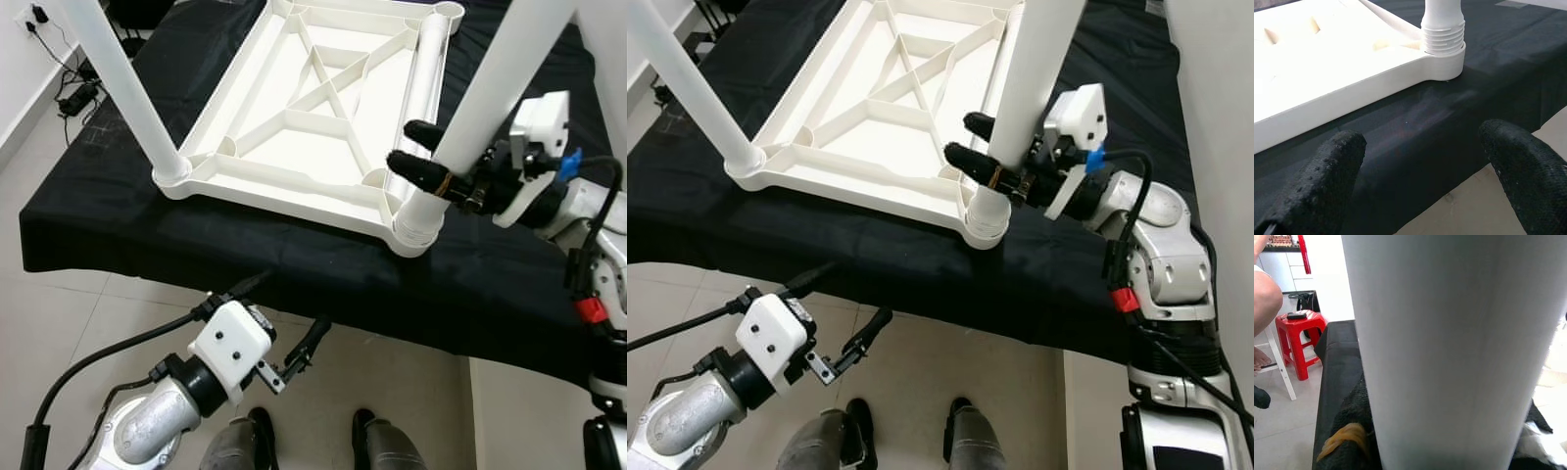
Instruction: Building children table
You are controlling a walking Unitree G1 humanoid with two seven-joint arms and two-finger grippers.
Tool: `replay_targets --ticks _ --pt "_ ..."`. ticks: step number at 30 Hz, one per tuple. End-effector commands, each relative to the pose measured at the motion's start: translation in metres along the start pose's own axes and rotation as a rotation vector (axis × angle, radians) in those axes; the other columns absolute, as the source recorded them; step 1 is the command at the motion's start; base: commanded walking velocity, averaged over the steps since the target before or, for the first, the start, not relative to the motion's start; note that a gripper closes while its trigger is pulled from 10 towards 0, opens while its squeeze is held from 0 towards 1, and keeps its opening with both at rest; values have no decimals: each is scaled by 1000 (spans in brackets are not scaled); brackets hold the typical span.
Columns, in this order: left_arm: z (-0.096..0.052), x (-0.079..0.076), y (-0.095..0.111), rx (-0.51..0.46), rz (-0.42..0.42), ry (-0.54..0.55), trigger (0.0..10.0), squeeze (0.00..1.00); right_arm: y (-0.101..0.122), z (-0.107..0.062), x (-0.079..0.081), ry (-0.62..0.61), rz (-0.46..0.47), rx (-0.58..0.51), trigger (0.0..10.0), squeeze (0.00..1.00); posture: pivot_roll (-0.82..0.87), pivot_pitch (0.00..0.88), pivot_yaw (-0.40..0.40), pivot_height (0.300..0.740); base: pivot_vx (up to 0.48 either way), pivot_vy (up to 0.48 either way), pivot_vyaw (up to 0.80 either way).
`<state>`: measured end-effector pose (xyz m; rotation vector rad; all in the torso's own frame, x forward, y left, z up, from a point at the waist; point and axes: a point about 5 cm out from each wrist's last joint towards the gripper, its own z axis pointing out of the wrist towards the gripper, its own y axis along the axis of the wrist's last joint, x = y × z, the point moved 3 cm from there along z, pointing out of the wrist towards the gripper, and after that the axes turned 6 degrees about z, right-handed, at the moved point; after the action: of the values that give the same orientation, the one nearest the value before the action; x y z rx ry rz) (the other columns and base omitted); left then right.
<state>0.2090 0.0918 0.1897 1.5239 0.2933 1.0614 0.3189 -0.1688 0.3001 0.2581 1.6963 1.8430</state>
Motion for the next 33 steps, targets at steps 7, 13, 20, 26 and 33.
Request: replay_targets --ticks 7,13,20,26,33 --pt "-2 -3 -1 10 3 -8 10000 0 -27 0 7 24 75 103 10000 0 -58 344 5 740 0 0 0" --pt "-2 -3 -1 9 3 -7 10000 0 -30 1 9 18 82 112 10000 0 -58 344 5 740 0 0 0" --pt "-2 -3 -1 9 5 -6 10000 0 -33 2 6 -33 87 116 10000 0 -60 349 4 740 0 0 0" --pt "-2 -2 -1 10 6 -7 10000 0 -37 2 -2 -300 98 89 10000 0 -62 349 3 740 0 0 0" --pt "-1 -1 -2 11 13 -1 10000 0 -65 -21 22 -843 83 179 10000 0 -64 347 -3 740 0 0 0"
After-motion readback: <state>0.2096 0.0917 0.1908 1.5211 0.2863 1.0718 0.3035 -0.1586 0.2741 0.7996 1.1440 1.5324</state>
